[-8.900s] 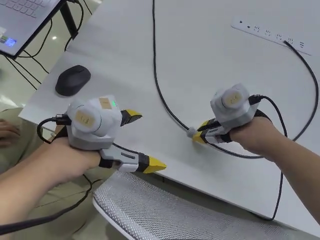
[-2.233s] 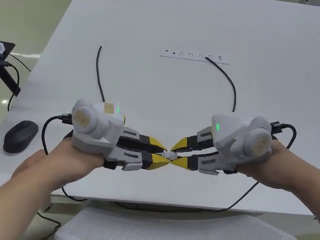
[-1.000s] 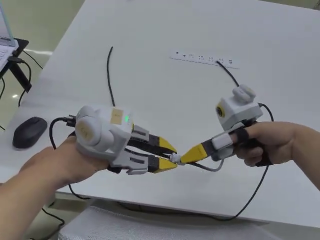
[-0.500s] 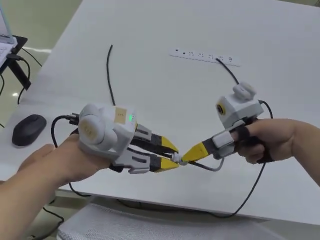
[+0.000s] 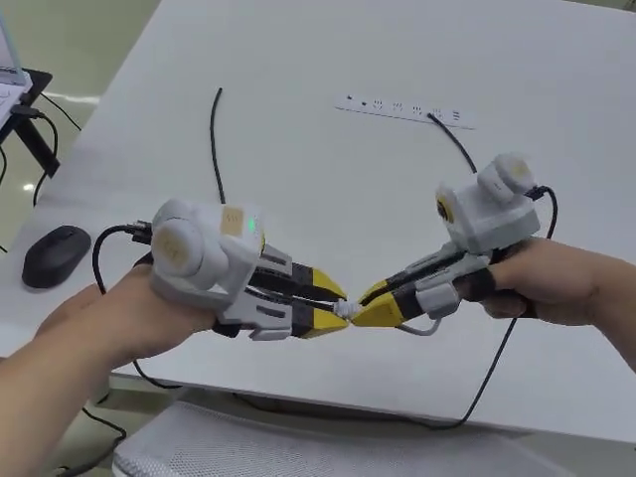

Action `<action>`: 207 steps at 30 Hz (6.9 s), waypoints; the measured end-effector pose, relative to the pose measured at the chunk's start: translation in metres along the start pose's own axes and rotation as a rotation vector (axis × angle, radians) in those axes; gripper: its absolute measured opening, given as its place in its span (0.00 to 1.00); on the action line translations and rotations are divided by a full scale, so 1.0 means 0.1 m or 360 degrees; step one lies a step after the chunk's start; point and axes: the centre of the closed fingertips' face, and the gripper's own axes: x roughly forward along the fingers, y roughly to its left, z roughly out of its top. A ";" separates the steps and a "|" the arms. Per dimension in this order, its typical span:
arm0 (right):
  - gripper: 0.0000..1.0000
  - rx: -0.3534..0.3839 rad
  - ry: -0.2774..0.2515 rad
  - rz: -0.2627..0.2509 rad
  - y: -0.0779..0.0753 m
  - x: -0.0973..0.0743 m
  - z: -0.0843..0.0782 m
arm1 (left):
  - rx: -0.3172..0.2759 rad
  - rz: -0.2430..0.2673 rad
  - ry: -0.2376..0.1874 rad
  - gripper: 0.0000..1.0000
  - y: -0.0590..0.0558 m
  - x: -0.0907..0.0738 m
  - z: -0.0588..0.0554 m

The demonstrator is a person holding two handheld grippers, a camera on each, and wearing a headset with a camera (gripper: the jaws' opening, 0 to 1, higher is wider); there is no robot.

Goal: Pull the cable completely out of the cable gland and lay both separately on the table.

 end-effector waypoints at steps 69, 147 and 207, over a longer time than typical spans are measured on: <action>0.03 -0.0552 -0.0021 -0.1285 -0.25 -0.16 0.01 | -0.0097 0.0055 -0.0079 0.15 0.10 -0.11 0.10; 0.12 -0.0048 -0.0038 -0.1504 -0.52 -0.58 -0.51 | -0.0137 0.0155 -0.0051 0.15 0.20 -0.03 0.07; 0.00 0.0473 -0.0161 -0.1665 -0.93 -0.51 -1.08 | -0.0157 0.0203 -0.0096 0.15 0.22 -0.07 0.11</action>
